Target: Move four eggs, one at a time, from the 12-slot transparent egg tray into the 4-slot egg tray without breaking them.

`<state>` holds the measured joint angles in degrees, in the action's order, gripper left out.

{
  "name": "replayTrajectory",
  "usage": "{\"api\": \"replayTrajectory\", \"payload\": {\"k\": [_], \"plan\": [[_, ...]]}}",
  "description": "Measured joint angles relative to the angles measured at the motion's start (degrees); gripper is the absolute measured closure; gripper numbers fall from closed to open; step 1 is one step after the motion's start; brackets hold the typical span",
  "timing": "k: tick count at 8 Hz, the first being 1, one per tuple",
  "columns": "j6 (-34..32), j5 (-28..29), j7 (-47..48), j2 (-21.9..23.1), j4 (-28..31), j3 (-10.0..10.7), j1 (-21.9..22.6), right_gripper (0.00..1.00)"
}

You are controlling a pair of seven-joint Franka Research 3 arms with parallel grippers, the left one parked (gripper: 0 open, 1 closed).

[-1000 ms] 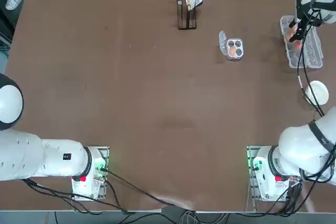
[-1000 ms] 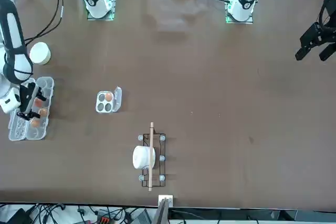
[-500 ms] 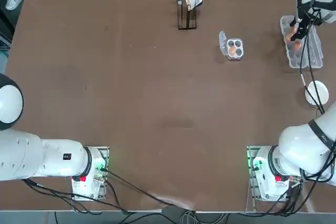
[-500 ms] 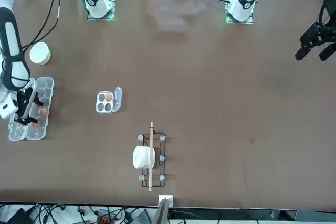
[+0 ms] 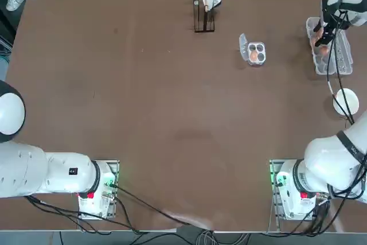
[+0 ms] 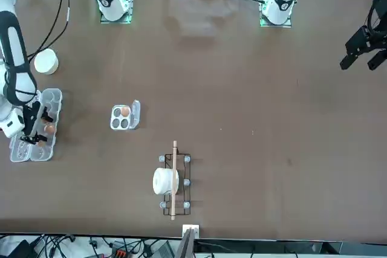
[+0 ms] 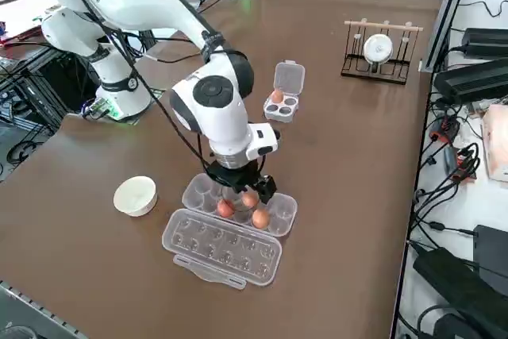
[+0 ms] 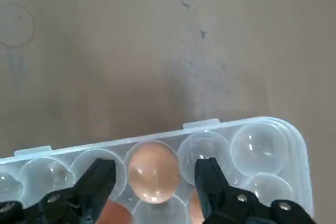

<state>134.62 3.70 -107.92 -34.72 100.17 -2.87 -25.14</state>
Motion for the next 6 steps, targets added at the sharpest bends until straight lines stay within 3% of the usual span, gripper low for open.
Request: {"api": "replayTrajectory", "payload": {"k": [6], "plan": [[-0.3,0.0,-0.4,-0.8,0.0,0.0,-0.2,0.12]]}}
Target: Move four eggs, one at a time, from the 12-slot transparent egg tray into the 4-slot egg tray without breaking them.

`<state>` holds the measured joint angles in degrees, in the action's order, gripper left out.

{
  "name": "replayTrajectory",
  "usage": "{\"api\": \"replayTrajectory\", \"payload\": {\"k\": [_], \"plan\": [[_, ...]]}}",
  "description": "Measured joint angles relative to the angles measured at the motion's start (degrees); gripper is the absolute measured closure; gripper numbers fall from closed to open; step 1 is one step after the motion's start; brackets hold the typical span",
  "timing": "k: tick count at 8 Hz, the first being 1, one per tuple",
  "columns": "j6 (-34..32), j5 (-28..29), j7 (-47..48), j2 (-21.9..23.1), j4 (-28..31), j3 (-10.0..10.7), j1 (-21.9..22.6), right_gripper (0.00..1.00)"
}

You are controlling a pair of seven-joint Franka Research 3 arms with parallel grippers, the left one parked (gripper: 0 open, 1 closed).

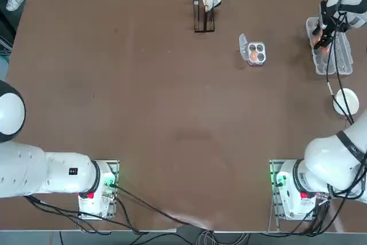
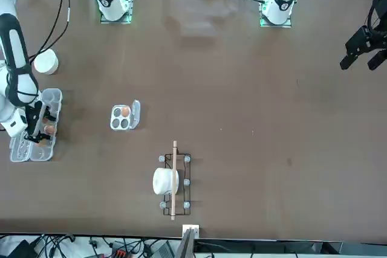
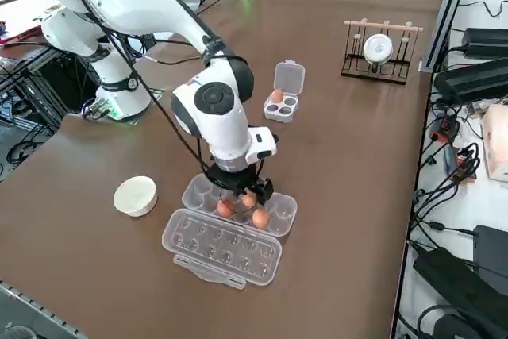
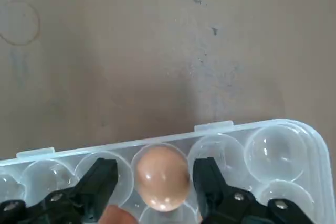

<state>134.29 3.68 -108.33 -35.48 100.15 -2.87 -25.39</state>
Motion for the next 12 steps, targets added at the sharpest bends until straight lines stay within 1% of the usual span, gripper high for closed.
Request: {"api": "replayTrajectory", "payload": {"k": [4,6,7,8,10,12], "plan": [[0.0,-0.1,-0.1,-0.4,-0.3,0.0,-0.1,0.19],[-0.1,-0.1,-0.2,-0.5,-0.7,0.0,-0.1,0.36],[0.0,-0.1,-0.2,-0.6,-0.9,0.0,-0.1,0.41],[-0.2,-0.1,-0.3,-0.6,-1.0,0.0,-0.1,0.43],[-0.6,-0.1,-0.3,-0.7,-1.4,0.0,-0.1,0.43],[-4.4,0.0,-0.2,-0.7,-4.0,0.0,-0.1,0.43]]}}
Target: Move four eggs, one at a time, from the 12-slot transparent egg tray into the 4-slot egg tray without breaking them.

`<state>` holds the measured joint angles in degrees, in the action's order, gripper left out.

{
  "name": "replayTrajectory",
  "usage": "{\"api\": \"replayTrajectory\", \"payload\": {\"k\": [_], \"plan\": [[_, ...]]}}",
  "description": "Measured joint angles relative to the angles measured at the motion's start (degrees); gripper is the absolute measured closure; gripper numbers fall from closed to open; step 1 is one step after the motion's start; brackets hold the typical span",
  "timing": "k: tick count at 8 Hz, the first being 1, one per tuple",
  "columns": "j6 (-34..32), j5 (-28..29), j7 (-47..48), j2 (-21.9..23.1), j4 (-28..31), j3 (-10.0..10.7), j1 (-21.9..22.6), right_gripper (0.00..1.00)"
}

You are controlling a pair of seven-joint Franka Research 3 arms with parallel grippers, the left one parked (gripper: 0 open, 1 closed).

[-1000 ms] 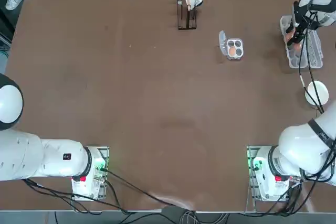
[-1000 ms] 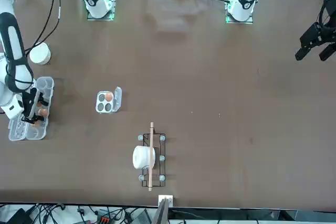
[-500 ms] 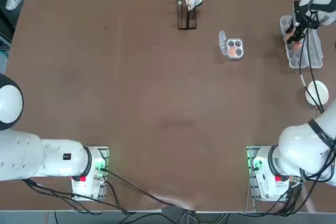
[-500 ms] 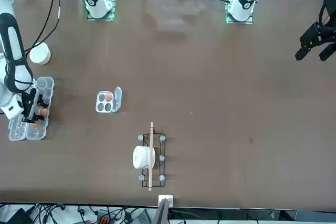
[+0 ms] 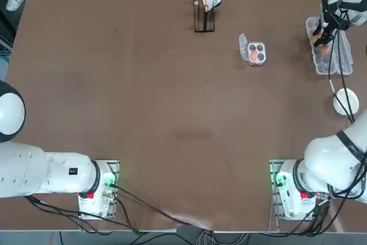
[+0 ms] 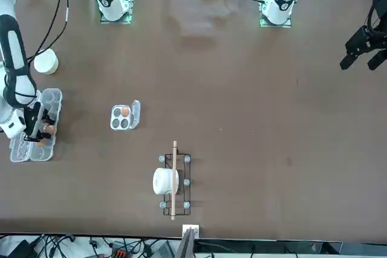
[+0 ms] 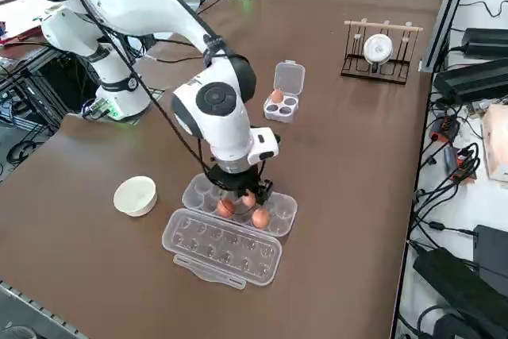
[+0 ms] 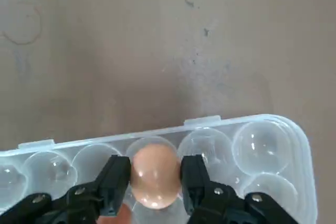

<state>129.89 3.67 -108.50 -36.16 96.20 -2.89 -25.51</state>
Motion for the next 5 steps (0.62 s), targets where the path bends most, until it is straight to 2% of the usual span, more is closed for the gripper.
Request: {"api": "replayTrajectory", "payload": {"k": [3,5], "plan": [[-7.0,0.1,3.7,0.6,-3.7,-0.1,0.2,0.43],[-12.7,0.1,9.7,2.9,-4.1,-0.6,0.5,0.43]]}}
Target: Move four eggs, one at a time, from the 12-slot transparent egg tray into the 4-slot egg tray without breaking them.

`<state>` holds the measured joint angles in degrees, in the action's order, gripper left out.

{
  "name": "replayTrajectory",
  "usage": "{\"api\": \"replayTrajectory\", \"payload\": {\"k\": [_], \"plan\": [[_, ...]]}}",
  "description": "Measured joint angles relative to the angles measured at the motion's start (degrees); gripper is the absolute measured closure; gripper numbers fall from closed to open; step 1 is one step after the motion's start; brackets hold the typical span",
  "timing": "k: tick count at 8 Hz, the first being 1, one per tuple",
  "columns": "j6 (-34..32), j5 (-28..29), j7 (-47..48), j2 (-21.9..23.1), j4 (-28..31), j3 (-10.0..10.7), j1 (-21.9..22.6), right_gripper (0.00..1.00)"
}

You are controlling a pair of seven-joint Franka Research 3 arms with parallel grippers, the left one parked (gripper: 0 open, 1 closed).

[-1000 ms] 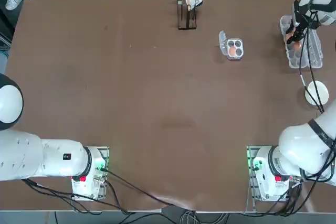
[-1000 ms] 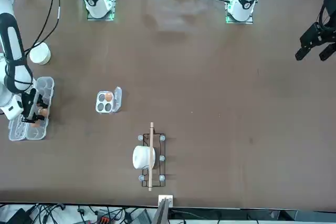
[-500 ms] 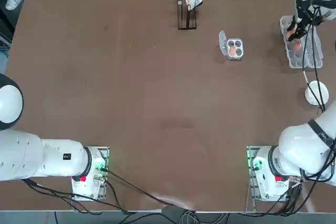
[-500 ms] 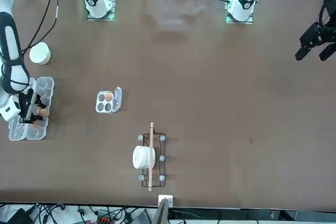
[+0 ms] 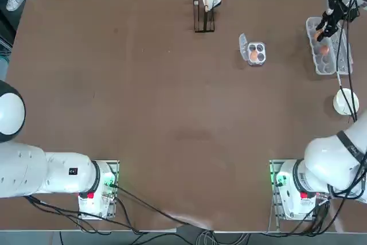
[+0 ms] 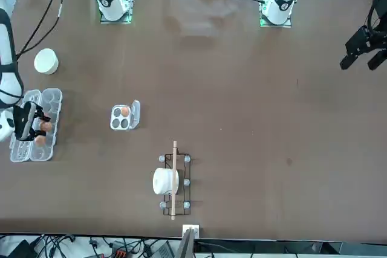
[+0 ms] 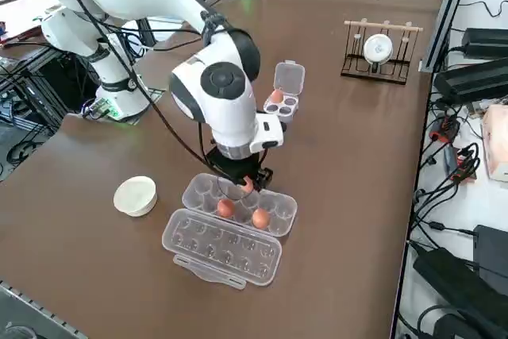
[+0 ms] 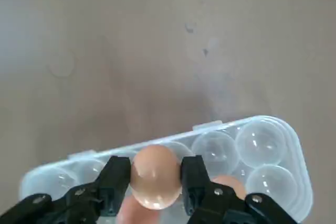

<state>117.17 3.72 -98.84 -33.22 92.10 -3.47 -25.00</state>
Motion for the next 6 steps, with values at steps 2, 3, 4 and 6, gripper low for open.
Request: {"api": "replayTrajectory", "payload": {"k": [2,3,4,6], "plan": [[-6.1,0.0,9.4,3.5,0.0,-0.2,2.0,0.43],[-8.3,0.0,15.1,5.2,0.2,-0.3,3.7,0.43],[-9.5,0.0,21.5,6.7,1.0,-0.3,5.5,0.43],[-9.8,0.0,34.0,9.1,3.8,-0.5,9.2,0.43]]}}
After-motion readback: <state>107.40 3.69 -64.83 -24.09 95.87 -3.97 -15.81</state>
